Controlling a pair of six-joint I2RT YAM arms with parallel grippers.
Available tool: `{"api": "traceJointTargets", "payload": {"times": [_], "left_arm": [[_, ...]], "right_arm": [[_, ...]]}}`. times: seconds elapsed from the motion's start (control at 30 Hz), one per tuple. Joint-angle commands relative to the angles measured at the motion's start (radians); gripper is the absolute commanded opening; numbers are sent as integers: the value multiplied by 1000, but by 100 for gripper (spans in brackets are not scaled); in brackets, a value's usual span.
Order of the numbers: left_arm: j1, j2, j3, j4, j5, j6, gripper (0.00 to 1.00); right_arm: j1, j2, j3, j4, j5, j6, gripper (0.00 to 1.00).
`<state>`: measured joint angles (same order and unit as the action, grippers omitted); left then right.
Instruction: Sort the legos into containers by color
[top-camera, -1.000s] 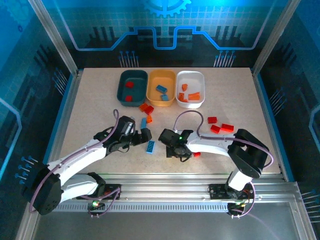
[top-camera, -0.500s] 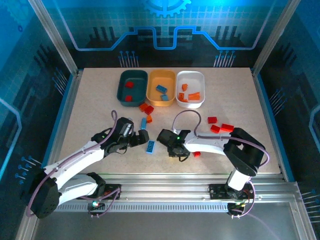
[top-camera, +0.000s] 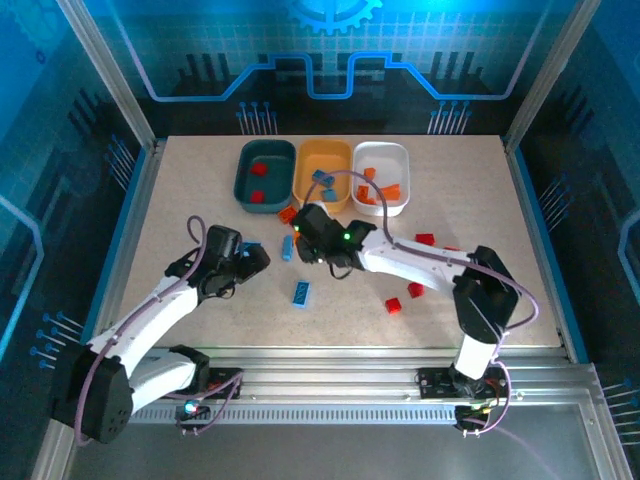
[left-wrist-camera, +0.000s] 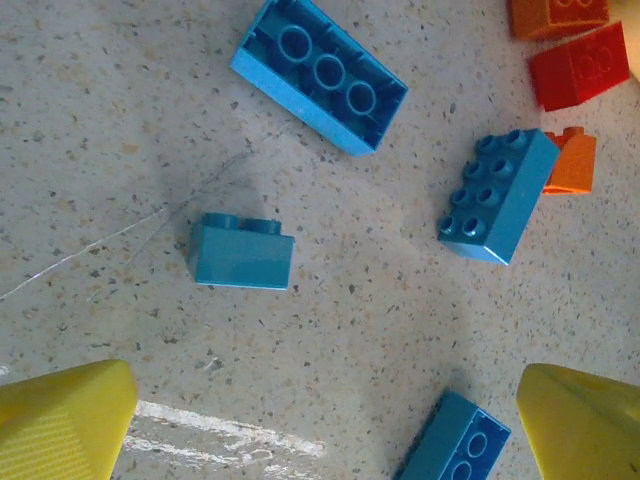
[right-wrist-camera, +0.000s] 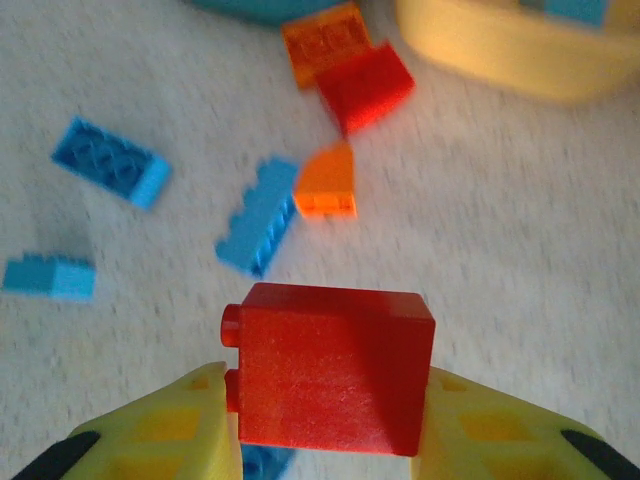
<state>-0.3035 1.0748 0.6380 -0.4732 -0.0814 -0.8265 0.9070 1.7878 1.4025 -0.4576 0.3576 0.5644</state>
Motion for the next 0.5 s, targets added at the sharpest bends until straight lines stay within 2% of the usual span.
{"api": "traceJointTargets", "payload": {"times": [0.0,0.2,0.47], "left_arm": [[22,-6,-21,18,61,-25,99],[37,-24,-60,63,115,-10,99],[43,-51,-46,48,127,26,99]], "right_arm": [[-56,102,91,88,-105,-182,36],[-130,281,310,162,-216,-279,36],[-160,528,646,38,-239,-335,36]]}}
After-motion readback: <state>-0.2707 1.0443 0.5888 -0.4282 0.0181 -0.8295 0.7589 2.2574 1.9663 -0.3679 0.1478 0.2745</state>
